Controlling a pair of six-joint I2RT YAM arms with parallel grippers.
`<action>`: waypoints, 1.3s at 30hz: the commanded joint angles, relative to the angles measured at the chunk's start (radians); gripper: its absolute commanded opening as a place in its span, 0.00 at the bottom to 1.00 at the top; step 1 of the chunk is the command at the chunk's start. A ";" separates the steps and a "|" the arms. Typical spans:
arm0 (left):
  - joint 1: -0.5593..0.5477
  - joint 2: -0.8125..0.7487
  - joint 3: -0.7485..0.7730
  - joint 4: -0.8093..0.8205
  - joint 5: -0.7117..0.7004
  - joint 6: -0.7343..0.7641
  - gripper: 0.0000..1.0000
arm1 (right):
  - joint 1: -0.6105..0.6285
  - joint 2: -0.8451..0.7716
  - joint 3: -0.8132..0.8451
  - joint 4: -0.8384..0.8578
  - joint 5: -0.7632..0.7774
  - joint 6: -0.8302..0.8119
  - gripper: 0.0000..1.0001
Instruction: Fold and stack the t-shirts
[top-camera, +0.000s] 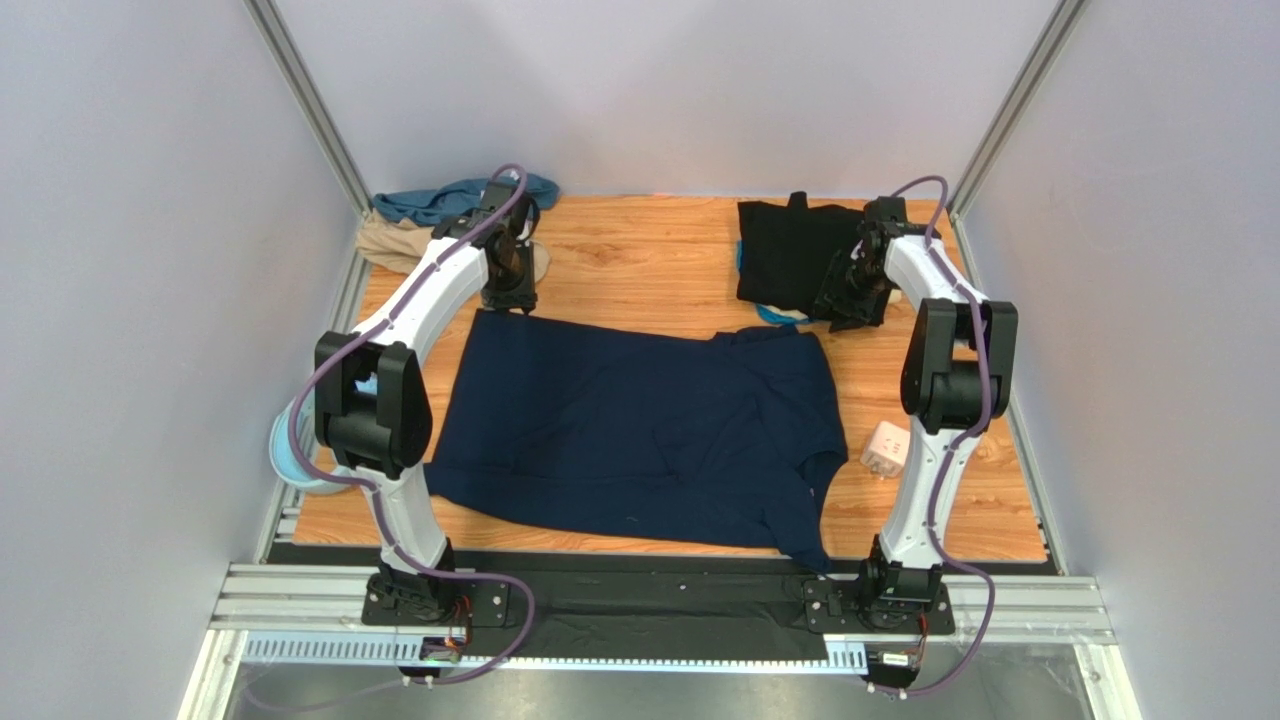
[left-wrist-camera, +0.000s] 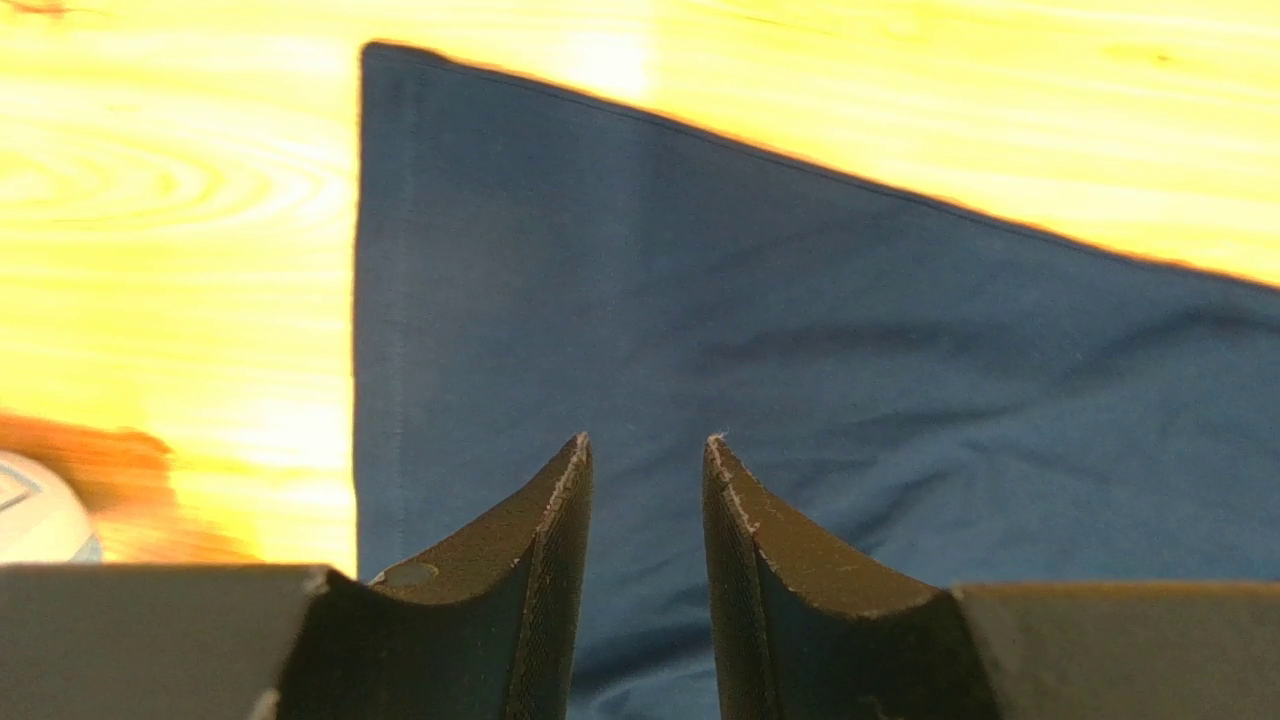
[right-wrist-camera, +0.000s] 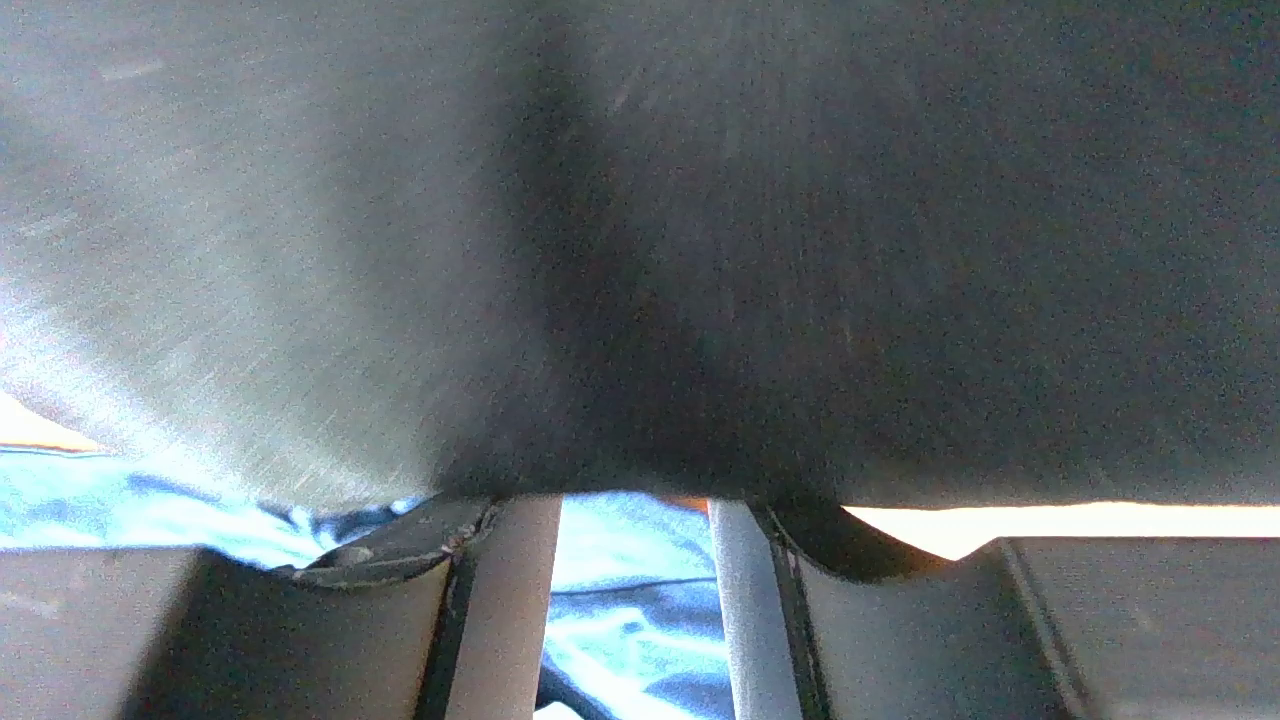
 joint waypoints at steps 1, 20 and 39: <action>-0.005 -0.028 -0.003 -0.030 0.040 -0.009 0.39 | 0.006 0.039 0.027 -0.020 -0.043 -0.026 0.45; -0.005 -0.145 -0.138 -0.018 0.024 -0.025 0.38 | 0.040 0.043 -0.017 -0.043 -0.187 -0.050 0.29; -0.005 -0.165 -0.145 -0.014 0.031 0.002 0.38 | 0.235 -0.361 -0.318 -0.087 -0.191 -0.100 0.00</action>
